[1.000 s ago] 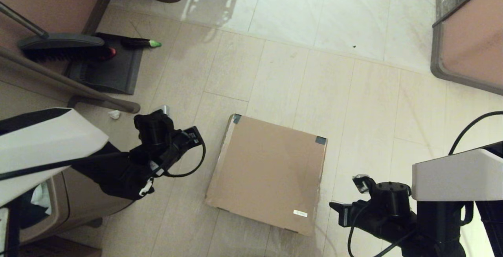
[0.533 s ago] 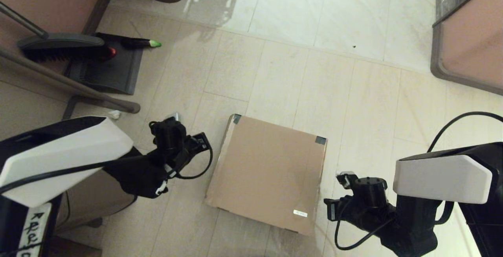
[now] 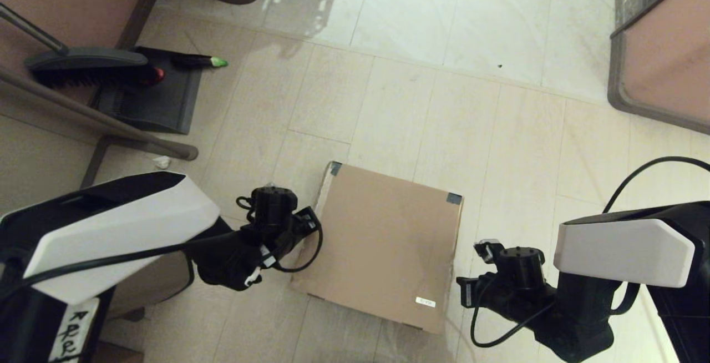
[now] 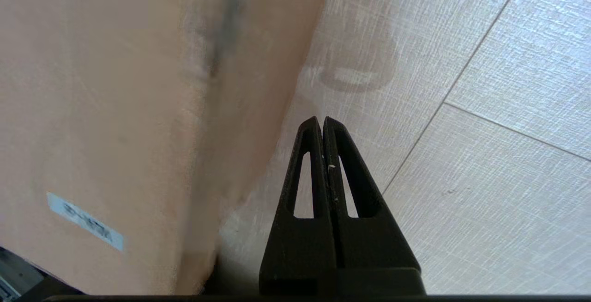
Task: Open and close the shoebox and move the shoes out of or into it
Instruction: Open the shoe box
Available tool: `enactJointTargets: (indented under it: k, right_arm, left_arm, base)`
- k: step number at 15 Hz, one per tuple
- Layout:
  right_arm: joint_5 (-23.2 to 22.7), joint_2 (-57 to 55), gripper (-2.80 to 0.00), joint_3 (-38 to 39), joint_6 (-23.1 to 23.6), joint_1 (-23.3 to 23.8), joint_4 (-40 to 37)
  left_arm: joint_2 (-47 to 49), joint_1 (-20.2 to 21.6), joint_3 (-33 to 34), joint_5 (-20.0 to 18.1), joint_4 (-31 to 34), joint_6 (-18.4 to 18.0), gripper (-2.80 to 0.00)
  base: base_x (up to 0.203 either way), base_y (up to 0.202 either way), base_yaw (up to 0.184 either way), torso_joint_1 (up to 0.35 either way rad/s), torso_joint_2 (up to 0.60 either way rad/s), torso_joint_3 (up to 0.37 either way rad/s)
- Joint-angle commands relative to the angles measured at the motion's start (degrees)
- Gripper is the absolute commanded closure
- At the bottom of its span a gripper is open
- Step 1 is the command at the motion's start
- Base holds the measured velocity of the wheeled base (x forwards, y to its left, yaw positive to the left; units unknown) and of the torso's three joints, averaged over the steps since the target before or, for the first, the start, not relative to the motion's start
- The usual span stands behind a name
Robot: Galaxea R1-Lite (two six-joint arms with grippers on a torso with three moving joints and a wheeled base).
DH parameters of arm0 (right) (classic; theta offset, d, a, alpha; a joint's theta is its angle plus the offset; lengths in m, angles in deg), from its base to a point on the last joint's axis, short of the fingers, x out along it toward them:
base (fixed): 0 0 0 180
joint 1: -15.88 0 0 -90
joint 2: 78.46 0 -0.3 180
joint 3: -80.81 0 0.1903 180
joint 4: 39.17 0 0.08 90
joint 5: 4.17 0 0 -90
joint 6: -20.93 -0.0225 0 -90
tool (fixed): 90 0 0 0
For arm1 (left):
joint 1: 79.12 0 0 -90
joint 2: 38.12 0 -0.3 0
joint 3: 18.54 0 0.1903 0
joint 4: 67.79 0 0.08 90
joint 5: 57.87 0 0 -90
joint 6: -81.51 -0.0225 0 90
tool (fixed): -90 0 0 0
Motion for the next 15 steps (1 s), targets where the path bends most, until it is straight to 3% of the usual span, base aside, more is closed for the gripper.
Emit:
enactJointTargets:
  k: [1,4,9,15]
  right_arm:
    - [-0.1,-0.1,0.00,0.0,-0.1,0.0,0.5]
    - [-0.1,0.0,0.00,0.7,-0.4,0.7,0.7]
    - [-0.9,-0.3,0.00,4.7,-0.4,7.2,4.1]
    - [-3.0,-0.3,0.00,5.0,-1.1,7.4,4.9]
  left_arm:
    - [1.5,-0.6,-0.3,0.0,-0.3,0.5,0.00]
    - [2.0,-1.0,-0.3,-0.1,-0.3,0.7,0.00]
    - [0.1,-2.7,2.6,0.0,0.1,1.7,0.00]
    - [-1.4,-6.3,8.9,0.6,0.2,1.6,0.00]
  base:
    - [0.000,0.000,0.000,0.000,0.00,0.000]
    - [0.000,0.000,0.000,0.000,0.00,0.000]
    - [0.000,0.000,0.000,0.000,0.00,0.000]
    - [0.000,0.000,0.000,0.000,0.00,0.000]
